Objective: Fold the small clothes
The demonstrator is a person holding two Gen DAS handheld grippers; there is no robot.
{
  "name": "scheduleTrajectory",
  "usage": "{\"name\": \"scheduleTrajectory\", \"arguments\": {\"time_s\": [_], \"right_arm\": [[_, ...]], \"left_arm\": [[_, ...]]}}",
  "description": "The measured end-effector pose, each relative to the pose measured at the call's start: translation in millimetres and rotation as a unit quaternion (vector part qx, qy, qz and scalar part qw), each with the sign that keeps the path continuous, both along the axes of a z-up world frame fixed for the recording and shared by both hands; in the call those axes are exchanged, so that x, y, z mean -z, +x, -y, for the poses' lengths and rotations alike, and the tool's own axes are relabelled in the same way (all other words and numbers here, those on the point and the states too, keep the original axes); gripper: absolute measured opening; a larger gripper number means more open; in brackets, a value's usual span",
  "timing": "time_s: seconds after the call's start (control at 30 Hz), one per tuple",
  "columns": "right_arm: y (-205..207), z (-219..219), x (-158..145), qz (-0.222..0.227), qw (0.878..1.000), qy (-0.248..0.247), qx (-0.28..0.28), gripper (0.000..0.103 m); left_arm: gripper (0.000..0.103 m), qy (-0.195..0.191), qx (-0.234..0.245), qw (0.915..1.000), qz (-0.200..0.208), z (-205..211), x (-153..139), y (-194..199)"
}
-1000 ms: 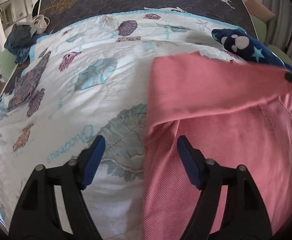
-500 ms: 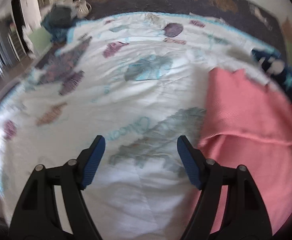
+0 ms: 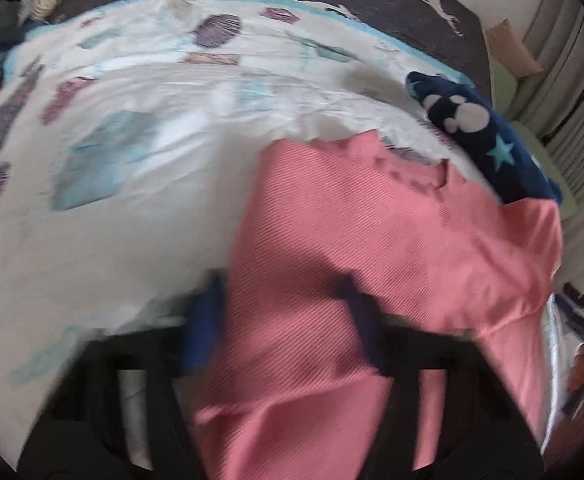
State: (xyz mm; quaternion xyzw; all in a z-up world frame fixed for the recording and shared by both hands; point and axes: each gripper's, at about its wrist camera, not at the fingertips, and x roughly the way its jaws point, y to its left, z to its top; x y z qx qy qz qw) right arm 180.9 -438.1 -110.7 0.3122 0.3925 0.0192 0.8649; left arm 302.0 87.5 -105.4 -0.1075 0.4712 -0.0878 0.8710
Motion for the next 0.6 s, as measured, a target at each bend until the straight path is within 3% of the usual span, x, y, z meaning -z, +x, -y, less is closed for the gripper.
{"name": "scheduleTrajectory", "arguments": {"time_s": [0.03,0.1,0.2,0.23,0.37,0.43,0.5,0.6], "right_arm": [[0.6,4.6,1.8,0.000,1.000,0.007,0.006,0.054],[1.8,12.4,5.0,-0.002,1.000,0.018,0.017,0.054],[0.5,16.3,7.5,0.000,1.000,0.021,0.022,0.055],[-0.2,18.2,8.9,0.000,1.000,0.020,0.021,0.055],[3.3,20.2,13.4,0.001,0.999,0.026,0.020,0.056],[4.2,24.8,16.7,0.011,0.998,0.052,0.023,0.060],[4.2,30.6,19.6,0.023,0.996,0.079,0.029,0.065],[5.8,43.3,26.4,0.027,0.992,0.118,0.042,0.068]], "left_arm": [[0.011,0.002,0.000,1.0000,-0.007,3.4,0.4,3.2],[0.007,0.031,-0.028,0.9989,0.021,5.4,-11.1,-2.4],[0.006,0.140,-0.075,0.9837,0.085,2.8,-31.4,-19.3],[0.006,0.154,-0.078,0.9814,0.084,-2.3,-32.3,-20.4],[0.007,0.097,-0.065,0.9908,0.068,-18.9,-29.6,-26.2],[0.013,0.106,-0.071,0.9886,0.081,-17.6,-33.7,-30.6],[0.028,0.123,-0.082,0.9850,0.090,-15.9,-38.7,-32.4],[0.030,0.144,-0.087,0.9803,0.104,-11.9,-46.8,-34.6]]}}
